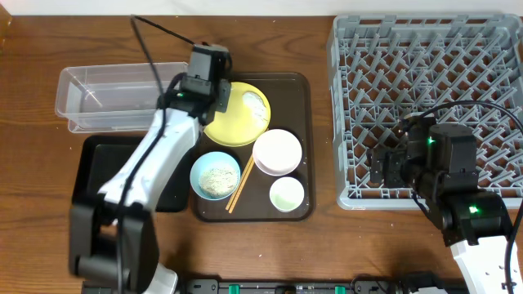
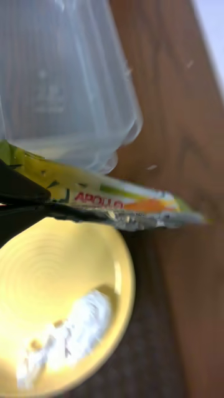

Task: Sort waste into correct bins and load items into the dishwasher rack

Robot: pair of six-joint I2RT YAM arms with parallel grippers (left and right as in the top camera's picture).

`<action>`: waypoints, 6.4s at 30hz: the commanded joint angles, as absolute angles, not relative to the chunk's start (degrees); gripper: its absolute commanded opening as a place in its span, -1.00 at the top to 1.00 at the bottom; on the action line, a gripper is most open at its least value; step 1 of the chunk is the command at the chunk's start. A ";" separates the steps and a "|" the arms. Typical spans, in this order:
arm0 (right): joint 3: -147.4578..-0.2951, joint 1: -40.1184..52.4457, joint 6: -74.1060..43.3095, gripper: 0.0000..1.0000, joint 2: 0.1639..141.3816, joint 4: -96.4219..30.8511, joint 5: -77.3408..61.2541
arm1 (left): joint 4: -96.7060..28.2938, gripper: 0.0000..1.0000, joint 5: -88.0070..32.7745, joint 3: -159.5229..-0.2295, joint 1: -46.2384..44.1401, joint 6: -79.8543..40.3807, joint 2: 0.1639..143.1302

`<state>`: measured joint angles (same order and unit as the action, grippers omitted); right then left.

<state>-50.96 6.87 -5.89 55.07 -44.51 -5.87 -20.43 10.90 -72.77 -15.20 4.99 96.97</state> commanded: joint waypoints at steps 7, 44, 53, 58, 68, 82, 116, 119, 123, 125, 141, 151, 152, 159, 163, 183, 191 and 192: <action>-52.49 6.39 -6.37 -0.84 54.76 -44.40 -6.24 | -20.88 0.88 11.22 -72.71 -7.11 -2.31 91.31; -52.49 6.39 -6.37 -0.89 54.76 -44.38 -6.24 | -21.82 -0.33 -10.02 -72.60 -11.68 -8.60 95.81; -52.49 6.39 -6.39 -0.90 54.76 -44.45 -6.26 | -13.15 -0.44 -9.87 -72.60 -15.35 -17.17 105.93; -52.49 6.39 -6.37 -0.91 54.76 -44.47 -6.24 | -8.56 -0.46 -9.93 -72.60 -15.51 -19.22 111.44; -52.49 6.39 -6.39 -0.91 54.76 -44.60 -6.24 | -5.45 -0.47 -9.89 -72.60 -17.28 -19.22 117.14; -52.49 6.39 -6.37 -0.91 54.76 -44.62 -6.26 | -7.01 0.70 -9.89 -72.60 -18.50 -19.18 117.60; -52.49 6.39 -6.37 -0.91 54.76 -44.62 -6.24 | -16.91 0.17 -9.47 -72.62 7.40 -17.45 97.49; -52.49 6.39 -6.37 -0.91 54.76 -44.62 -6.24 | -17.93 0.07 -9.87 -72.64 7.11 -17.41 95.57; -52.49 6.39 -6.37 -0.92 54.76 -44.56 -6.24 | -23.18 -0.09 -9.82 -72.66 4.97 -13.76 90.80; -52.49 6.39 -6.37 -0.92 54.76 -44.58 -6.24 | -30.33 -0.22 -9.89 -72.66 1.91 -13.80 88.09; -52.49 6.39 -6.37 -0.91 54.76 -44.77 -6.26 | -47.07 -0.40 -9.34 -67.92 -19.79 -16.27 96.14; -52.49 6.39 -6.37 -0.90 54.76 -44.80 -6.26 | -47.53 0.13 -9.89 -67.92 -20.67 -18.61 104.95; -52.49 6.39 -6.37 -0.90 54.76 -44.80 -6.26 | -47.53 0.20 -10.15 -67.92 -20.67 -18.61 105.38; -52.49 6.39 -6.37 -0.91 54.76 -44.80 -6.26 | -47.55 0.86 -12.53 -67.92 -20.71 -18.79 105.67; -52.49 6.39 -6.37 -0.91 54.76 -44.77 -6.24 | -47.77 0.88 -16.45 -68.07 -20.71 -18.81 104.97; -52.49 6.39 -6.35 -0.91 54.76 -44.80 -6.24 | -53.93 0.88 -23.55 -70.08 -4.25 -9.87 87.31; -52.49 6.39 -6.37 -0.90 54.76 -44.91 -6.24 | -53.78 0.88 -51.96 -67.02 15.33 5.74 90.94; -52.49 6.39 -6.37 -0.90 54.76 -45.01 -6.24 | -53.78 0.88 -55.13 -66.74 17.23 7.33 91.61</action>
